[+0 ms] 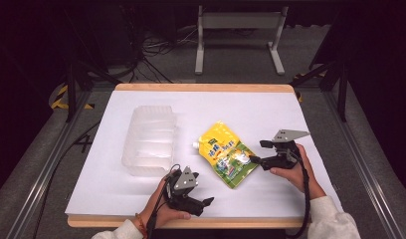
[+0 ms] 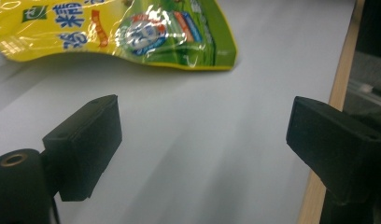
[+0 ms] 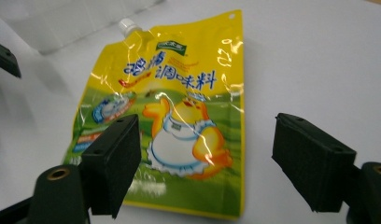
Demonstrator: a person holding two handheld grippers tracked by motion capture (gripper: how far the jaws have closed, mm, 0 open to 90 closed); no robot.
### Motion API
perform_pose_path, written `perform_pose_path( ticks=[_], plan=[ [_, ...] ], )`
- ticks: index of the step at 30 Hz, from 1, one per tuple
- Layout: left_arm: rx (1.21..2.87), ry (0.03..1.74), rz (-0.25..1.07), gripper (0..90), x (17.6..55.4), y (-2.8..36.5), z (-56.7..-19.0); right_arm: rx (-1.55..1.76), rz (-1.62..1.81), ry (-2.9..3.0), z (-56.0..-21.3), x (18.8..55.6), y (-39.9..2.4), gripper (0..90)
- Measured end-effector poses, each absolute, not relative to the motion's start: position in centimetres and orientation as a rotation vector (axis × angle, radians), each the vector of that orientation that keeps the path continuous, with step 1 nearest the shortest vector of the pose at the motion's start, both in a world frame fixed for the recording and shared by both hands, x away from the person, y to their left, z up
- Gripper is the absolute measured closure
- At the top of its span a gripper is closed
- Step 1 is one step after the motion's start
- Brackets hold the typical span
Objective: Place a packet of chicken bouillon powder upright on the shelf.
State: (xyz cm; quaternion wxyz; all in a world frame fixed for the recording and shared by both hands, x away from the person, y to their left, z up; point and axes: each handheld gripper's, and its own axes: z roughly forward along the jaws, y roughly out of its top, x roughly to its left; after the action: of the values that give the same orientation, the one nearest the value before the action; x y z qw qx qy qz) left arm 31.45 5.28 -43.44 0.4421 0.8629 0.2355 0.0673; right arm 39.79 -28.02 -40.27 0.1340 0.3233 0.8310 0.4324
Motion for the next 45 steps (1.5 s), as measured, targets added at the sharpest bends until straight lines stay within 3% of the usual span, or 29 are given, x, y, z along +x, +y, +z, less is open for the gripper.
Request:
perform_pose_path(
  ticks=[16,19,23,29,35,37,40,42,45],
  plan=[
    [2.050,0.735,0.092,10.4,35.2,2.4,-44.0,1.005,1.121,2.602,-42.2,46.8,-21.7,22.9],
    [2.046,0.766,0.079,10.5,36.0,2.3,-44.1,0.994,1.151,2.611,-42.3,46.9,-21.5,29.7],
    [2.040,0.804,0.067,10.1,36.8,2.2,-44.5,1.017,1.079,2.599,-42.2,47.3,-21.3,20.9],
    [2.028,0.819,0.075,10.1,37.3,2.4,-44.3,1.142,1.082,2.584,-42.8,48.1,-22.1,18.4],
    [1.998,0.840,0.034,10.4,37.7,2.6,-44.2,1.184,1.193,2.635,-43.2,48.1,-22.3,25.8],
    [2.011,0.832,0.031,11.9,37.7,2.7,-44.2,1.212,1.203,2.609,-43.3,48.0,-22.8,38.4],
    [2.020,0.845,0.027,10.7,37.6,2.8,-44.3,1.206,1.227,2.603,-43.1,47.8,-23.2,44.2],
    [2.017,0.864,0.010,9.4,37.8,3.1,-44.5,1.160,1.227,2.600,-42.9,47.2,-23.8,59.6],
    [2.011,0.888,0.017,10.0,38.2,3.6,-44.6,1.138,1.307,2.598,-42.9,46.4,-24.9,68.3]
  ],
)
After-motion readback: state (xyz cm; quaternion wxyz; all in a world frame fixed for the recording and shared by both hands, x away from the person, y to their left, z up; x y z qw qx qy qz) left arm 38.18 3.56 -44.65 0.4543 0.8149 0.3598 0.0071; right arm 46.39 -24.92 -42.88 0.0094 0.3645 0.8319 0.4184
